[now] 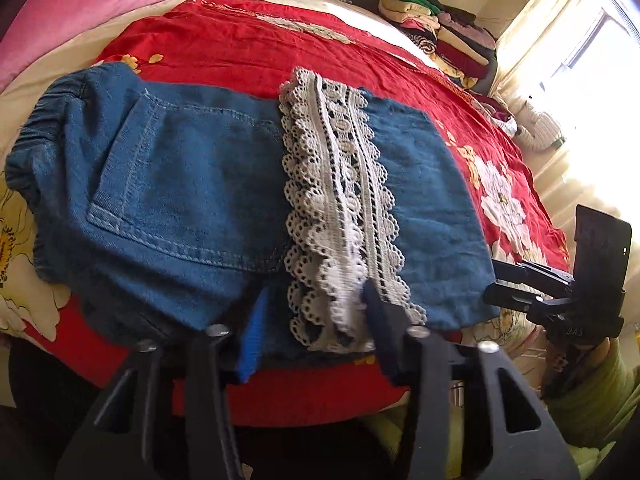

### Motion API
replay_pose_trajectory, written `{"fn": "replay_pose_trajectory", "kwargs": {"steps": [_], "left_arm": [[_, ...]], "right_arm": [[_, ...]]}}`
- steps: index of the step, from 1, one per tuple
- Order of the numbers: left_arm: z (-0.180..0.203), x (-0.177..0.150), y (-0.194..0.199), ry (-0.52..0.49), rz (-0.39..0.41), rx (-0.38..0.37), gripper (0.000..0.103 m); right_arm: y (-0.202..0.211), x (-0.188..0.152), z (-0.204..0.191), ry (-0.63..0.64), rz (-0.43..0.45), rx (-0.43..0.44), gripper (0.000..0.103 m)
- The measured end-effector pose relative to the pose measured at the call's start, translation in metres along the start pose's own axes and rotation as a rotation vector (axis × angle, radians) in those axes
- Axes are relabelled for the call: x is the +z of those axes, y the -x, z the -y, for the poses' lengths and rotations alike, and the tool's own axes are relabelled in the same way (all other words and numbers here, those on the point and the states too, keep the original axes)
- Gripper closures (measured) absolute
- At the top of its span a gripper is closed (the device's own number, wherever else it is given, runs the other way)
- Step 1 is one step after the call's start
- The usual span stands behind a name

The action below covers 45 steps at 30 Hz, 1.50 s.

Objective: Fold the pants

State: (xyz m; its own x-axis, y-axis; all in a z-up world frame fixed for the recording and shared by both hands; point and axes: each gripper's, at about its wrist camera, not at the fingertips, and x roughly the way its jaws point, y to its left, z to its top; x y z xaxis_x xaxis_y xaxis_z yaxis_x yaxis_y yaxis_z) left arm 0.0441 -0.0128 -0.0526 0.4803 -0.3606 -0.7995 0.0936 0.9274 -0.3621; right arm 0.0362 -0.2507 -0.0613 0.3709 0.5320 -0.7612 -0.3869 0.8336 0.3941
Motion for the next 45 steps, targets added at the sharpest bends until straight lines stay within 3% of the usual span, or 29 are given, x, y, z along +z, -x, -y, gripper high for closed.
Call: {"fn": "replay_pose_trajectory", "kwargs": {"steps": [3,4,5,10,12,15,17,20,26,31,32,35,41,45], "left_arm": [[0.004,-0.004,-0.001,-0.017,-0.003,0.004,0.086],[0.007,-0.005,0.002,-0.029,-0.001,0.004,0.087],[0.01,-0.007,0.005,-0.039,0.004,0.009,0.088],[0.013,-0.018,0.01,-0.081,-0.001,0.028,0.088],[0.007,-0.017,0.004,-0.062,-0.001,0.029,0.082],[-0.001,-0.017,0.002,-0.034,0.003,-0.003,0.081],[-0.001,-0.018,0.004,-0.037,0.011,0.0,0.079],[-0.001,-0.019,0.006,-0.036,0.016,0.002,0.078],[0.0,-0.02,0.008,-0.042,0.02,0.009,0.076],[0.001,-0.02,0.009,-0.046,0.021,0.011,0.075],[0.001,-0.02,0.009,-0.048,0.021,0.012,0.075],[0.001,-0.02,0.008,-0.052,0.02,0.011,0.074],[0.001,-0.019,0.008,-0.055,0.02,0.005,0.072],[0.002,-0.018,0.014,-0.054,0.038,0.014,0.067]], "right_arm": [[-0.009,-0.001,-0.005,0.019,-0.02,0.003,0.063],[-0.01,0.0,-0.007,0.031,-0.027,0.004,0.078],[-0.011,-0.001,-0.01,0.048,-0.037,0.011,0.085],[-0.009,-0.006,-0.016,0.088,-0.053,-0.017,0.085],[-0.015,-0.01,-0.017,0.089,-0.057,-0.033,0.085],[-0.012,-0.008,-0.02,0.093,-0.057,-0.039,0.084],[-0.005,-0.006,-0.022,0.095,-0.05,-0.047,0.078],[0.013,0.003,-0.026,0.136,0.015,-0.107,0.076],[0.012,0.027,-0.05,0.249,0.079,-0.126,0.065],[-0.017,0.044,-0.068,0.36,0.054,-0.174,0.058],[-0.026,0.046,-0.067,0.37,0.035,-0.199,0.052],[-0.045,0.042,-0.056,0.378,-0.026,-0.282,0.05],[-0.047,0.037,-0.045,0.343,-0.015,-0.257,0.049],[-0.03,0.04,-0.042,0.269,0.016,-0.184,0.045]]}}
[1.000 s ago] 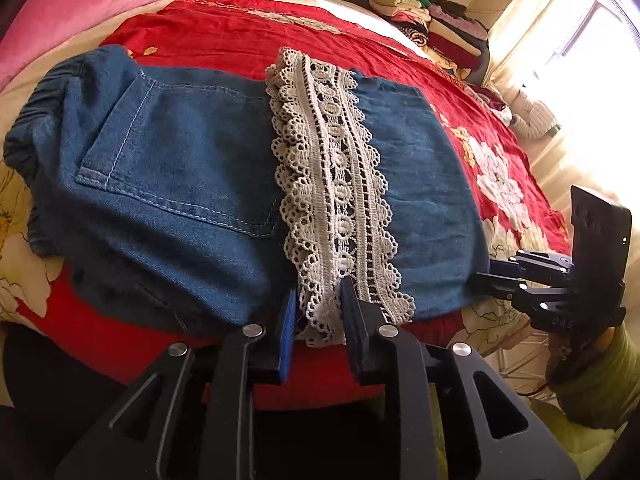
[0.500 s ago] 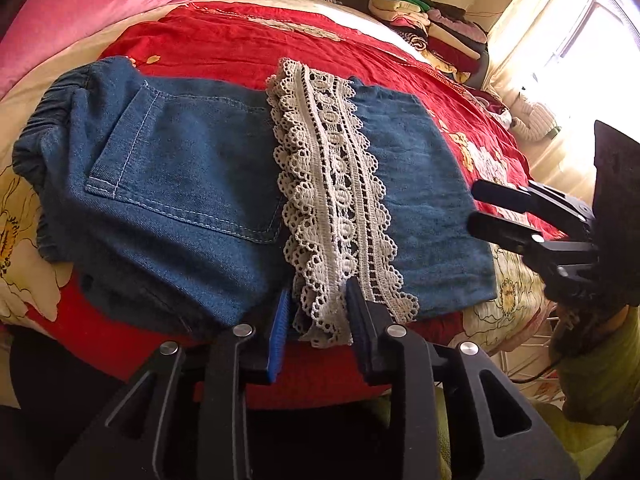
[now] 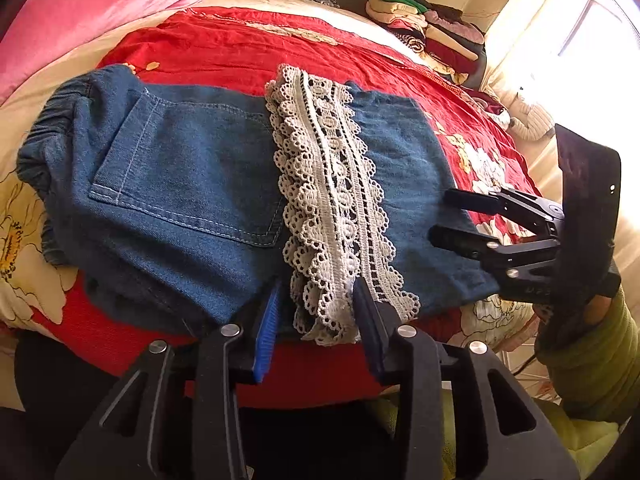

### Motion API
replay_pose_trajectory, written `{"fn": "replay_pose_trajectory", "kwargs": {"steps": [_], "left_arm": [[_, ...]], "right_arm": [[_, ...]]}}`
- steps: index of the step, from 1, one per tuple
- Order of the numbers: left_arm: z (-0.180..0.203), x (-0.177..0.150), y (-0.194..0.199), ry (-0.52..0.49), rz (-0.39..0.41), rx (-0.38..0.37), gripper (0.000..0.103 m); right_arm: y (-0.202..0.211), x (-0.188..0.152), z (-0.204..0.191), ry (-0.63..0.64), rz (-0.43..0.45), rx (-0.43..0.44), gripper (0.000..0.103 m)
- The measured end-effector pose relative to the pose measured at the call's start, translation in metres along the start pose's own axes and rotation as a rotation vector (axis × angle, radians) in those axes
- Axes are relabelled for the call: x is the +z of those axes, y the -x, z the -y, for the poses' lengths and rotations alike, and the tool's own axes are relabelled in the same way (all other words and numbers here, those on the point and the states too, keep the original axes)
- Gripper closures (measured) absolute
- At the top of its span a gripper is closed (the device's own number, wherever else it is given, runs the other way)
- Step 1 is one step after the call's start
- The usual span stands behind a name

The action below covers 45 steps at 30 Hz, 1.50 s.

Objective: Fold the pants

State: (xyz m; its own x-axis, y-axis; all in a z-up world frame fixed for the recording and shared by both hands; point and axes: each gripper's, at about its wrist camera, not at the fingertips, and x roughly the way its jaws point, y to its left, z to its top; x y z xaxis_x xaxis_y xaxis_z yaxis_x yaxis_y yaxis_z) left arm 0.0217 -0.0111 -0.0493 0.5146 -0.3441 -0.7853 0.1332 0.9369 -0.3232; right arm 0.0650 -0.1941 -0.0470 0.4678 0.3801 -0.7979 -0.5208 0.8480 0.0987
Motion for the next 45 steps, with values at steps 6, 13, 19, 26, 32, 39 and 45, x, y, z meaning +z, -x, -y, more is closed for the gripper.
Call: {"fn": "replay_pose_trajectory", "kwargs": {"steps": [6,13,19,26,32,39,45], "left_arm": [[-0.001,0.0,0.011,0.005,0.023,0.013,0.05],[-0.01,0.002,0.035,0.032,0.08,0.041,0.039],[-0.021,0.004,0.055,0.059,0.13,0.078,0.023],[-0.033,0.007,0.074,0.086,0.173,0.113,0.013],[-0.049,0.006,0.091,0.115,0.21,0.153,0.013],[-0.086,-0.001,0.107,0.216,0.226,0.192,0.012],[-0.108,-0.009,0.109,0.281,0.225,0.169,0.013]], "right_arm": [[0.027,-0.003,0.005,-0.056,0.054,0.024,0.033],[0.043,0.008,0.009,-0.073,0.105,0.022,0.021],[0.053,0.022,0.003,-0.044,0.138,0.018,0.015],[0.054,0.043,-0.012,-0.008,0.157,0.038,0.013],[0.05,0.071,-0.033,0.045,0.171,0.062,0.011],[0.038,0.107,-0.062,0.121,0.167,0.095,0.009],[0.011,0.141,-0.086,0.191,0.138,0.103,0.009]]}}
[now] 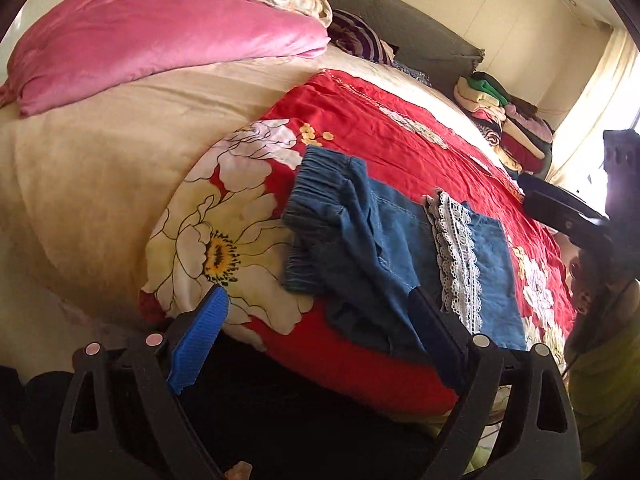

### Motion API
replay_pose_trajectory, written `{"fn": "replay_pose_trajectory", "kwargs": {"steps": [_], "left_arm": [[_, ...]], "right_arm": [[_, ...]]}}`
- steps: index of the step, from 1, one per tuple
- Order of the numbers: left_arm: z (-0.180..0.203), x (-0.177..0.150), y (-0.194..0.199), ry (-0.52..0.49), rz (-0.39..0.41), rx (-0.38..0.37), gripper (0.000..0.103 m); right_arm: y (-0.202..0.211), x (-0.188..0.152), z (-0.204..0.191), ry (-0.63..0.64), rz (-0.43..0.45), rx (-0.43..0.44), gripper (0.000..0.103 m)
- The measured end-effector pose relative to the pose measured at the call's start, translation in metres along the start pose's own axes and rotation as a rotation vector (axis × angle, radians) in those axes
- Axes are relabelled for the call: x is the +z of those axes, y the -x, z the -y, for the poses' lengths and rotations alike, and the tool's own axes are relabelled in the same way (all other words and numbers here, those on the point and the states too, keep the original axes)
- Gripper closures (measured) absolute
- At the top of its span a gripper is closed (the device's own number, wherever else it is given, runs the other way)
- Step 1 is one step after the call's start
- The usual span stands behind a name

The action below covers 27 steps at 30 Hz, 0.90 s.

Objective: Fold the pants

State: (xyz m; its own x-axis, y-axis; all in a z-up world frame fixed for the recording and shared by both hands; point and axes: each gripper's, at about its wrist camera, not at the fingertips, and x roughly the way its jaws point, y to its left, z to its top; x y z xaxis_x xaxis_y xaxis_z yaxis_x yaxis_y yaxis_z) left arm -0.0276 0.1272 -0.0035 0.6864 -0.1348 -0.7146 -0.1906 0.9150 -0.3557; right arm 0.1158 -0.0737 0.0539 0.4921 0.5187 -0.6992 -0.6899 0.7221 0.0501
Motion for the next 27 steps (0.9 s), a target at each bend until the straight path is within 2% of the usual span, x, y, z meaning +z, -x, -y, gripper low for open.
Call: {"fn": "replay_pose_trajectory", "kwargs": {"steps": [3,5,7,10,12,14,15,16,27], "left_arm": [[-0.004,-0.002,-0.007,0.029,-0.018,-0.043,0.014],[-0.005,-0.005,-0.012,0.058,-0.036,-0.105,0.014],[-0.001,-0.009,-0.018,0.054,-0.05,-0.121,0.018],[0.001,-0.011,-0.024,0.064,-0.062,-0.144,0.028],[0.002,-0.012,-0.029,0.074,-0.068,-0.16,0.039],[0.003,-0.013,-0.034,0.077,-0.073,-0.183,0.04],[0.004,-0.012,-0.037,0.075,-0.078,-0.189,0.047],[0.004,-0.012,-0.04,0.072,-0.083,-0.189,0.049],[-0.001,-0.01,-0.069,0.085,-0.104,-0.198,0.049]], "right_arm": [[-0.018,0.014,-0.006,0.024,-0.021,0.011,0.009],[-0.029,0.021,-0.01,0.036,-0.035,0.021,0.009],[-0.044,0.03,-0.015,0.051,-0.055,0.043,0.009],[-0.06,0.04,-0.02,0.068,-0.078,0.069,0.009],[-0.073,0.046,-0.026,0.086,-0.099,0.089,0.009],[-0.086,0.051,-0.03,0.109,-0.12,0.092,0.009],[-0.093,0.052,-0.032,0.122,-0.134,0.099,0.009],[-0.1,0.054,-0.035,0.132,-0.15,0.104,0.009],[-0.166,0.056,-0.055,0.22,-0.28,0.209,0.009]]}}
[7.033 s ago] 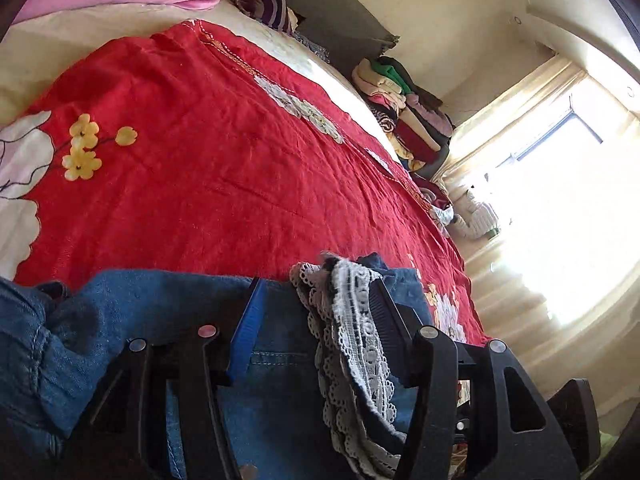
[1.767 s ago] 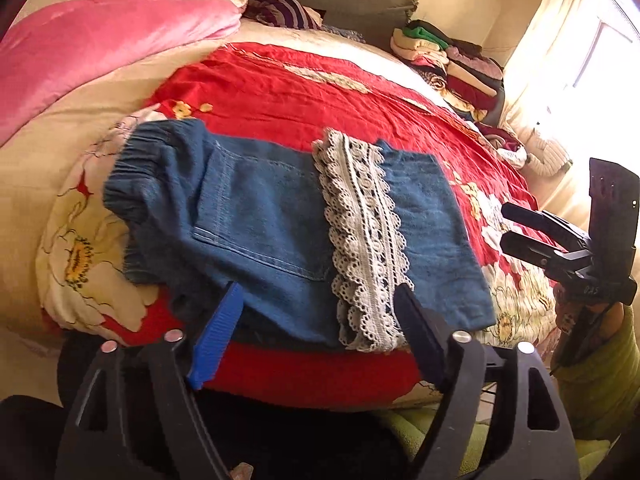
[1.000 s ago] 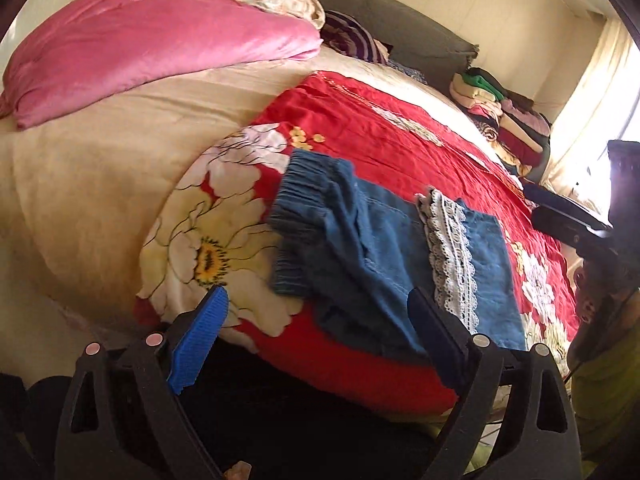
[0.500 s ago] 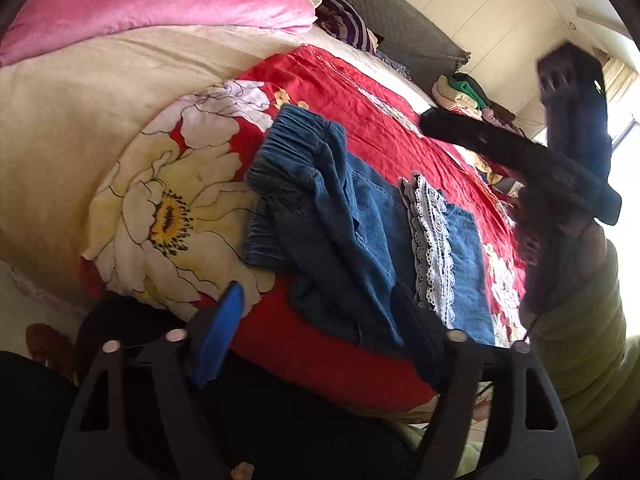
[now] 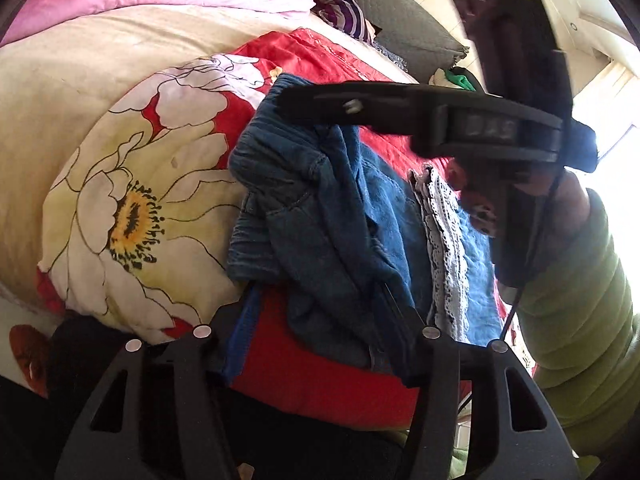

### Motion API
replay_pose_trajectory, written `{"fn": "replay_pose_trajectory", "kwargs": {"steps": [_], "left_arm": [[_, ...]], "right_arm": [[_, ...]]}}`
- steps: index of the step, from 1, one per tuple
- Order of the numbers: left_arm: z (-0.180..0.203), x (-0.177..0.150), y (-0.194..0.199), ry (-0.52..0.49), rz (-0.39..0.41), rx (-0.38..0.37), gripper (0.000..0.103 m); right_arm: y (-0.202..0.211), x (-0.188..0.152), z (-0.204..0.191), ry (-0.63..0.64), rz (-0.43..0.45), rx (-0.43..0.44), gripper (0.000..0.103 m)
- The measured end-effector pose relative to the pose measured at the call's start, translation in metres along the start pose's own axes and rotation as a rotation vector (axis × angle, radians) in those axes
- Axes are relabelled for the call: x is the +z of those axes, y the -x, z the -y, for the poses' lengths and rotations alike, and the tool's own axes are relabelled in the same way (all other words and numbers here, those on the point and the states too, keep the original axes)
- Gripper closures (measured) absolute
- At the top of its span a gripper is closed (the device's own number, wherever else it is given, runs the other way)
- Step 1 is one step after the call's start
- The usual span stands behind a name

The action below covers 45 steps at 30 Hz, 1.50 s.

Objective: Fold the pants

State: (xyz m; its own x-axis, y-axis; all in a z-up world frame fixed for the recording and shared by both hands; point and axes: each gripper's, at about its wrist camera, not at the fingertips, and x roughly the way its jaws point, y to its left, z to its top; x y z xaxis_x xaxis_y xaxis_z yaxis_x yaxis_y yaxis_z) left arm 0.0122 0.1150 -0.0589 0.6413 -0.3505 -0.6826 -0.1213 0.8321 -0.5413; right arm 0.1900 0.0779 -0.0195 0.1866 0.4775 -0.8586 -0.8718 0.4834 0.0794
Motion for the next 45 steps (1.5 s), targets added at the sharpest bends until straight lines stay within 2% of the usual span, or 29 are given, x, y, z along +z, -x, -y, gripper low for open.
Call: {"fn": "replay_pose_trajectory", "kwargs": {"steps": [2,3,4,5,6,7,8,13,17,21,24,26,27,29,31,33,34,36,40,41,42,44,45], "left_arm": [[-0.003,0.001,-0.004,0.006,0.001,-0.008,0.049],[-0.004,0.001,-0.005,0.009,0.003,-0.014,0.049],[-0.005,0.002,-0.005,0.01,0.009,-0.02,0.049],[-0.005,0.004,-0.005,0.003,0.018,-0.027,0.049],[-0.004,0.005,-0.005,-0.007,0.026,-0.033,0.049],[-0.004,0.005,-0.005,-0.019,0.034,-0.04,0.049],[-0.003,0.006,-0.005,-0.024,0.036,-0.046,0.049],[0.008,0.01,0.005,-0.013,0.07,-0.15,0.049],[0.046,0.012,0.015,-0.127,0.098,-0.174,0.049],[0.088,0.012,0.012,-0.228,0.092,-0.192,0.049],[0.114,0.01,0.003,-0.291,0.07,-0.211,0.049],[0.132,0.003,-0.004,-0.341,0.044,-0.241,0.049],[0.14,-0.002,-0.009,-0.369,0.027,-0.26,0.047],[0.153,-0.015,-0.017,-0.427,-0.02,-0.288,0.047],[0.164,-0.03,-0.033,-0.48,-0.087,-0.27,0.046],[0.167,-0.037,-0.047,-0.515,-0.12,-0.229,0.04],[0.168,-0.037,-0.052,-0.521,-0.13,-0.216,0.04],[0.167,-0.039,-0.057,-0.527,-0.142,-0.21,0.04],[0.168,-0.044,-0.035,-0.525,-0.106,-0.201,0.04],[0.169,-0.043,-0.029,-0.526,-0.091,-0.195,0.04],[0.168,-0.041,-0.021,-0.532,-0.063,-0.179,0.04],[0.162,-0.032,-0.006,-0.531,-0.001,-0.099,0.039],[0.158,-0.026,-0.004,-0.519,0.019,-0.05,0.039]], "right_arm": [[-0.011,0.0,0.002,0.002,-0.017,0.022,0.013],[-0.017,-0.001,0.007,-0.017,-0.021,0.038,0.02],[-0.018,-0.002,0.01,-0.032,-0.017,0.06,0.044],[-0.019,-0.005,0.012,-0.052,-0.003,0.124,0.063],[-0.015,-0.007,0.012,-0.055,0.019,0.133,0.065],[-0.01,-0.01,0.011,-0.052,0.039,0.138,0.074],[-0.004,-0.013,0.011,-0.053,0.06,0.152,0.078],[0.059,-0.04,0.022,-0.102,0.232,0.225,0.079],[0.11,-0.071,0.034,-0.126,0.337,0.232,0.078],[0.14,-0.096,0.052,-0.185,0.389,0.213,0.074],[0.157,-0.118,0.062,-0.214,0.425,0.181,0.066],[0.167,-0.14,0.071,-0.259,0.451,0.178,0.052],[0.17,-0.15,0.073,-0.28,0.465,0.182,0.049],[0.178,-0.174,0.083,-0.341,0.491,0.17,0.038],[0.182,-0.205,0.097,-0.435,0.49,0.11,0.035],[0.177,-0.221,0.103,-0.495,0.457,0.033,0.033],[0.174,-0.226,0.105,-0.518,0.436,0.003,0.032],[0.166,-0.234,0.103,-0.549,0.414,0.002,0.032],[0.147,-0.227,0.094,-0.537,0.394,0.039,0.031],[0.143,-0.226,0.092,-0.526,0.374,0.022,0.031],[0.135,-0.224,0.09,-0.517,0.317,-0.032,0.033],[0.123,-0.227,0.089,-0.5,0.223,-0.094,0.05],[0.12,-0.231,0.087,-0.484,0.208,-0.101,0.051]]}}
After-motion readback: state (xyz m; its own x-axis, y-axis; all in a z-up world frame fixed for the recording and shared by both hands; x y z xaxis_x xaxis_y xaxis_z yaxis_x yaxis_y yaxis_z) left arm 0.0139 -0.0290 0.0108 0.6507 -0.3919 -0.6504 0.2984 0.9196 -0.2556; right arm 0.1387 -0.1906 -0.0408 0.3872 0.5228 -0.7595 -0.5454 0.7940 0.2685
